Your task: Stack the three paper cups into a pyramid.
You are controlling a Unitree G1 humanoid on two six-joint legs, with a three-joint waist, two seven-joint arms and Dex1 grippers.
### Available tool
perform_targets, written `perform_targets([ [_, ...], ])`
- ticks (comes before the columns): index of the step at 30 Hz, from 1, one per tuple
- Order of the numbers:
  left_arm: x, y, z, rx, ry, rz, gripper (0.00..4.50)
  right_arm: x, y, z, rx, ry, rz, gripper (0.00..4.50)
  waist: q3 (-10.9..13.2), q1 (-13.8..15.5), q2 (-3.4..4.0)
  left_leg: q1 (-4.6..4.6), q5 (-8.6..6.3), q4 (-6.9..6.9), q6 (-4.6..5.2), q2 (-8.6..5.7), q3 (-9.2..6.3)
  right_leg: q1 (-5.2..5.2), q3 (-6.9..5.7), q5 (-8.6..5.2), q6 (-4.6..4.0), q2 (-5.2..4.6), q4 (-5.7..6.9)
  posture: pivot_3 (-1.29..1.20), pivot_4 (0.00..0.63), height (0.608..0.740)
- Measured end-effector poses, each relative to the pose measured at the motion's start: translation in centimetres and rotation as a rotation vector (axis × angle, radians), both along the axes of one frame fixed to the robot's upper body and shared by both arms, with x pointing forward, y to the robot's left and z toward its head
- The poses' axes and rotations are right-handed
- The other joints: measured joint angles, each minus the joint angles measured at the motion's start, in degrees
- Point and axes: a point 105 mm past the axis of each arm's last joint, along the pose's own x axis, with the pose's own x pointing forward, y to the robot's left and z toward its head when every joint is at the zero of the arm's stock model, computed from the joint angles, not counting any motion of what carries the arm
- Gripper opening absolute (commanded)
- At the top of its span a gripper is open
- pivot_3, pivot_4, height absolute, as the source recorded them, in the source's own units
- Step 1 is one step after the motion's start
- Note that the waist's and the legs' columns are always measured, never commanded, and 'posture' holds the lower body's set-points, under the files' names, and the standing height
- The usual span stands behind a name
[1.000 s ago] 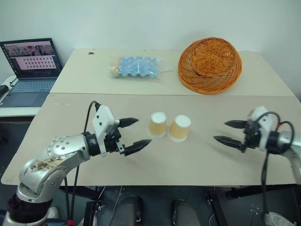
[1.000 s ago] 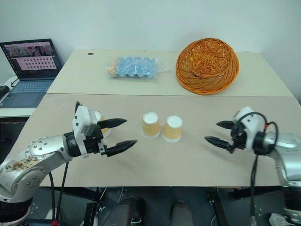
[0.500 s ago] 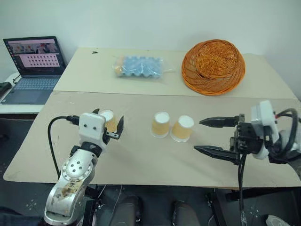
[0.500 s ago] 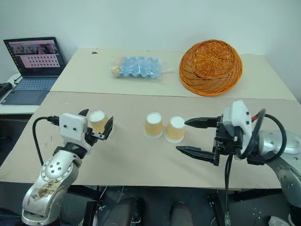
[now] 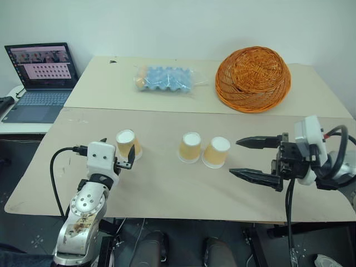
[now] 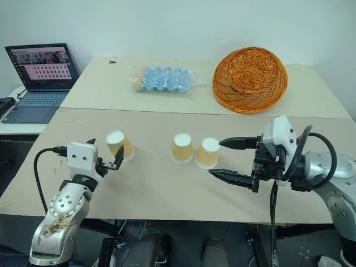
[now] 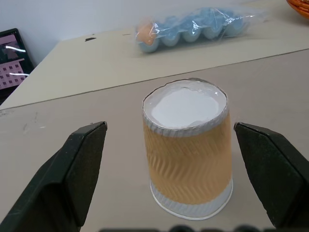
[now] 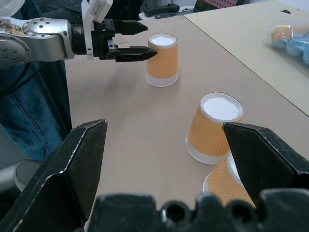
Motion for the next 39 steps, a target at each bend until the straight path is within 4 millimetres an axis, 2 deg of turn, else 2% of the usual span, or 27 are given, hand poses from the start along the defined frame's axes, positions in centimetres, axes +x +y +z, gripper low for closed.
perform_targets([
  [9, 2.1, -0.5, -0.1, -0.014, 0.014, -0.054, 4.50, 0.1, -0.1, 0.0, 0.000, -0.002, -0.011, 4.44, 0.00, -0.07, 0.00, -0.03, 0.02, 0.01, 0.03, 0.00, 0.01, 0.02, 0.00, 0.01, 0.01, 0.00, 0.03, 0.00, 0.150, 0.726],
  [16, 2.9, -0.5, -0.1, -0.025, 0.009, -0.062, 4.50, 0.1, -0.2, -0.3, -0.002, 0.008, -0.022, 4.44, 0.00, -0.07, 0.00, -0.06, 0.17, 0.00, 0.29, 0.01, 0.02, 0.04, 0.01, 0.01, 0.01, 0.00, 0.04, 0.00, 0.150, 0.726],
  [20, 3.2, -0.2, 0.3, -0.038, -0.003, -0.056, 3.36, 0.1, -0.1, -0.3, -0.004, 0.004, -0.032, 4.50, 0.00, -0.07, 0.00, -0.07, 0.08, 0.00, 0.13, 0.01, 0.01, 0.02, 0.01, 0.01, 0.02, -0.01, 0.04, 0.00, 0.150, 0.726],
  [22, 3.3, 0.0, 0.4, -0.041, -0.006, -0.050, 2.60, 0.1, -0.2, -0.3, -0.006, 0.003, -0.034, 4.50, 0.00, -0.08, 0.00, -0.07, 0.06, 0.00, 0.09, 0.01, 0.01, 0.03, 0.01, 0.01, 0.02, -0.01, 0.03, 0.00, 0.150, 0.726],
  [23, 3.3, 0.1, 0.4, -0.041, -0.007, -0.049, 2.44, 0.1, -0.2, -0.3, -0.006, 0.003, -0.035, 4.50, 0.00, -0.09, 0.00, -0.07, 0.06, 0.00, 0.10, 0.01, 0.02, 0.03, 0.01, 0.01, 0.02, -0.01, 0.03, 0.00, 0.150, 0.726],
  [30, 3.7, 0.1, 0.6, -0.036, -0.008, -0.058, 2.43, 0.2, -0.2, -0.3, -0.008, 0.001, -0.042, 4.50, 0.00, -0.03, -0.01, -0.08, 0.11, 0.01, 0.17, 0.00, 0.02, 0.03, 0.00, 0.02, 0.02, -0.01, 0.04, 0.00, 0.150, 0.726],
  [32, 4.2, -0.3, 1.6, -0.039, -0.039, -0.078, 2.43, 0.3, -0.3, -0.3, -0.012, -0.002, -0.052, 4.50, 0.00, 0.06, -0.02, -0.10, 0.11, 0.02, 0.17, 0.00, 0.01, 0.03, -0.01, 0.02, 0.03, -0.01, 0.04, 0.00, 0.150, 0.726],
  [34, 4.9, -1.3, 4.2, -0.049, -0.114, -0.129, 2.43, 0.5, -0.4, -0.3, -0.017, -0.006, -0.068, 4.50, 0.01, 0.29, -0.02, -0.17, 0.12, 0.09, 0.16, -0.01, -0.02, 0.01, -0.06, 0.04, 0.05, 0.00, 0.05, 0.00, 0.150, 0.726],
  [39, 5.5, -5.0, 13.9, -0.020, -0.354, -0.423, 2.43, 0.9, -0.7, -0.4, -0.025, -0.014, -0.105, 4.50, 0.01, 0.16, -0.02, -0.25, 0.21, 0.14, 0.31, -0.07, 0.01, 0.04, -0.06, 0.05, 0.08, 0.06, 0.07, 0.00, 0.150, 0.726],
])
